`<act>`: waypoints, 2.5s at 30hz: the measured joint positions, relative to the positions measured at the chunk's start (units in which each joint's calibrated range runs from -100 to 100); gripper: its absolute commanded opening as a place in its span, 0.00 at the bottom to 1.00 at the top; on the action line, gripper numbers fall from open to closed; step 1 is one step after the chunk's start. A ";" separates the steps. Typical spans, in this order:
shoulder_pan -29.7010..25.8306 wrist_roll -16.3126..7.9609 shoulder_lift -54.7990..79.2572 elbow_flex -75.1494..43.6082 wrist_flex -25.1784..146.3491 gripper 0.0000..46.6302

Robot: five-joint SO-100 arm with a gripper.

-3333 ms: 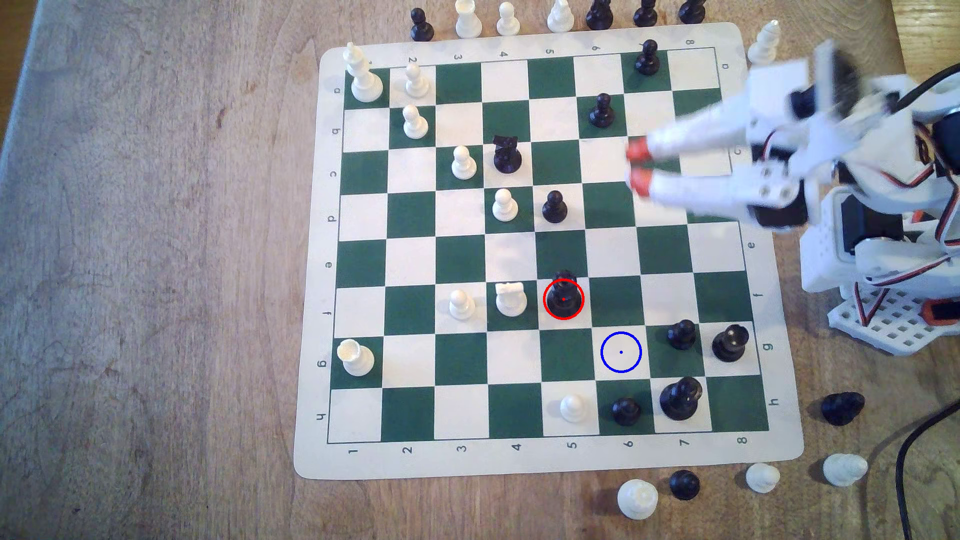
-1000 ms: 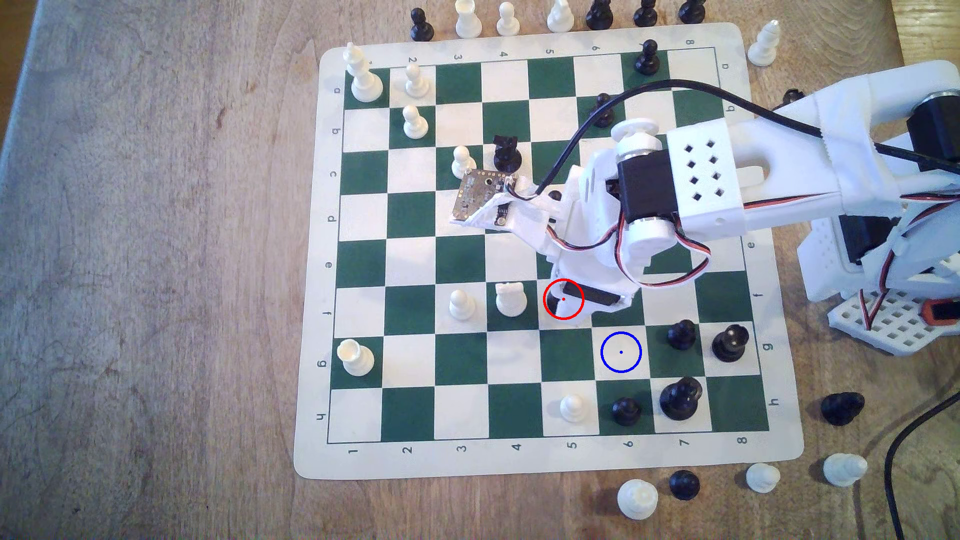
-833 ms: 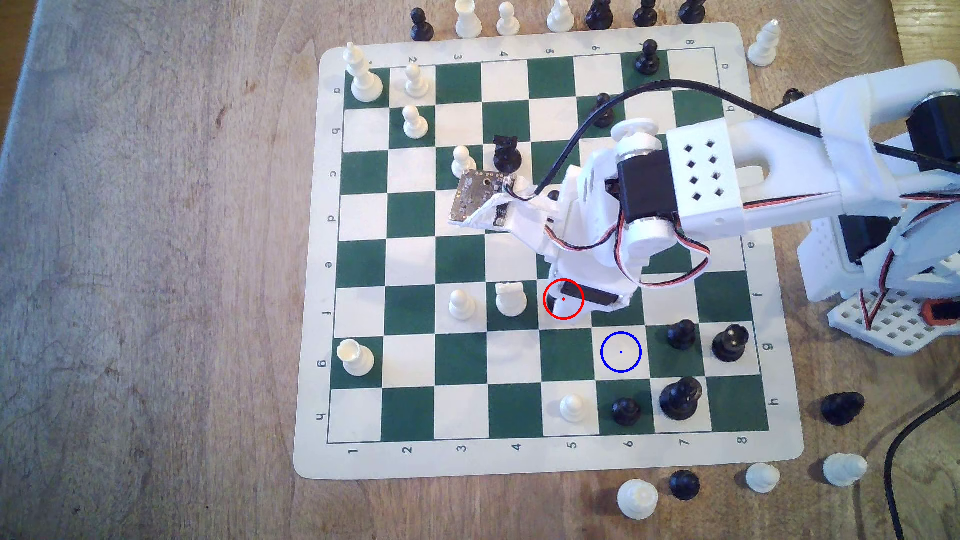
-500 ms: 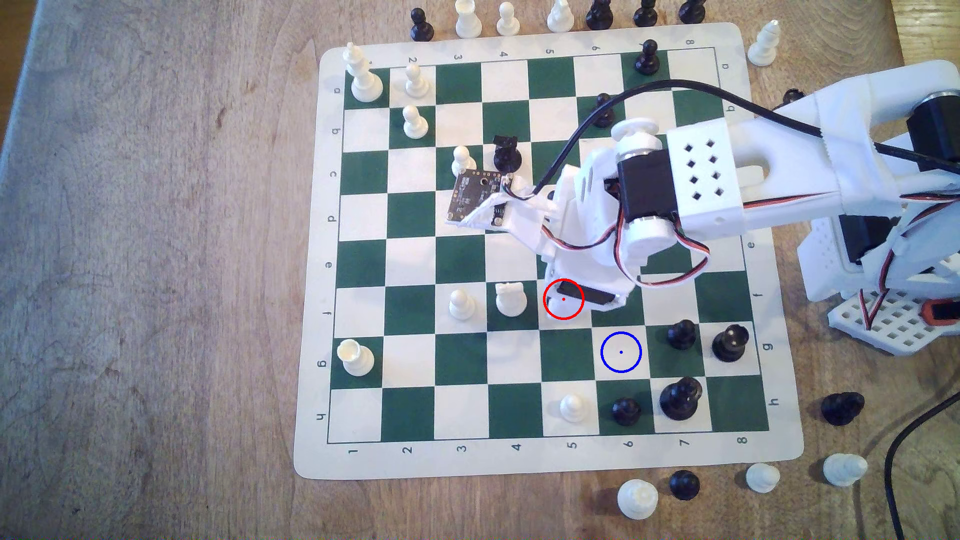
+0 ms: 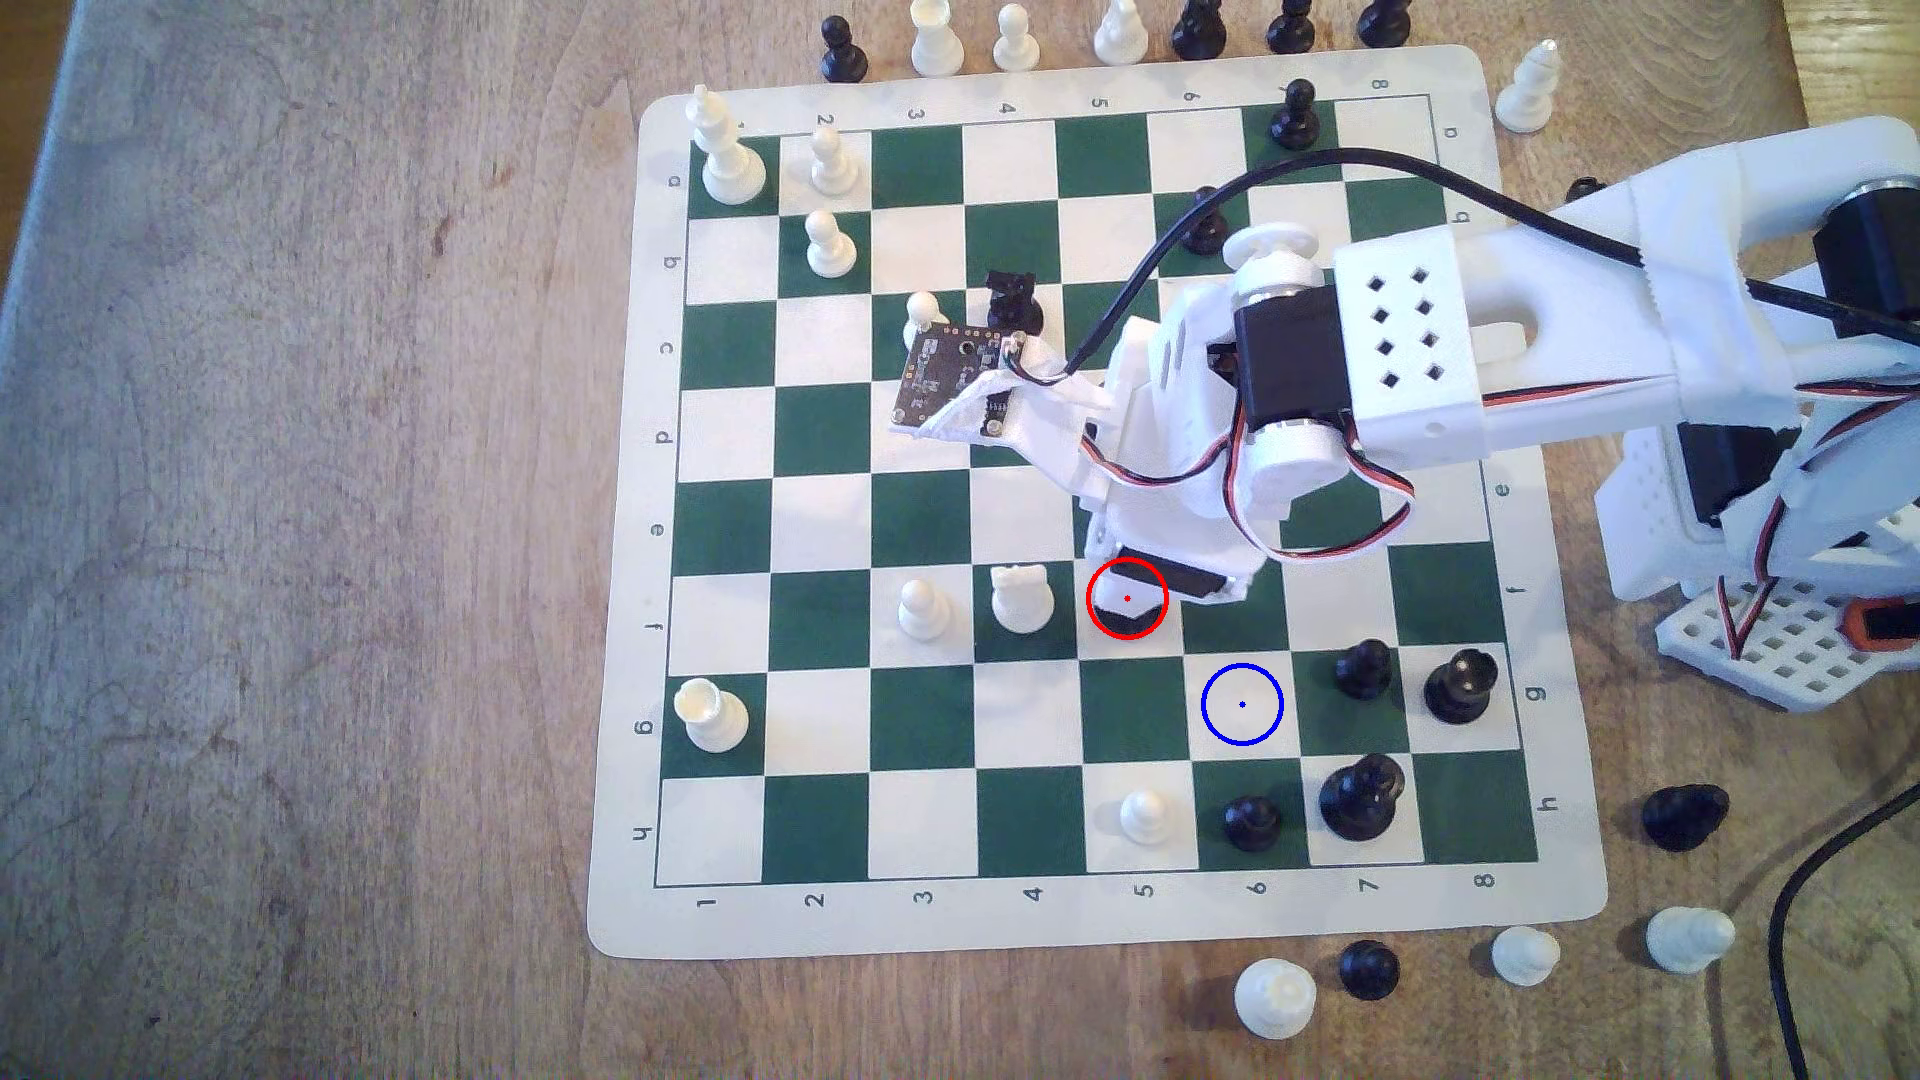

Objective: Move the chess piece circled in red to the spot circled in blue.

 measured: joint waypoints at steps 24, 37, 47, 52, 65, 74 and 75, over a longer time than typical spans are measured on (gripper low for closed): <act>-12.54 0.20 -20.44 2.53 14.58 0.01; -14.97 0.39 -20.78 12.74 5.10 0.01; -11.80 1.51 -16.17 13.47 2.63 0.01; -11.80 1.51 -15.58 13.74 2.63 0.01; -11.80 1.51 -15.00 14.91 2.07 0.01; -11.50 1.51 -13.74 14.82 0.32 0.01; -11.43 1.51 -13.74 14.82 0.24 0.01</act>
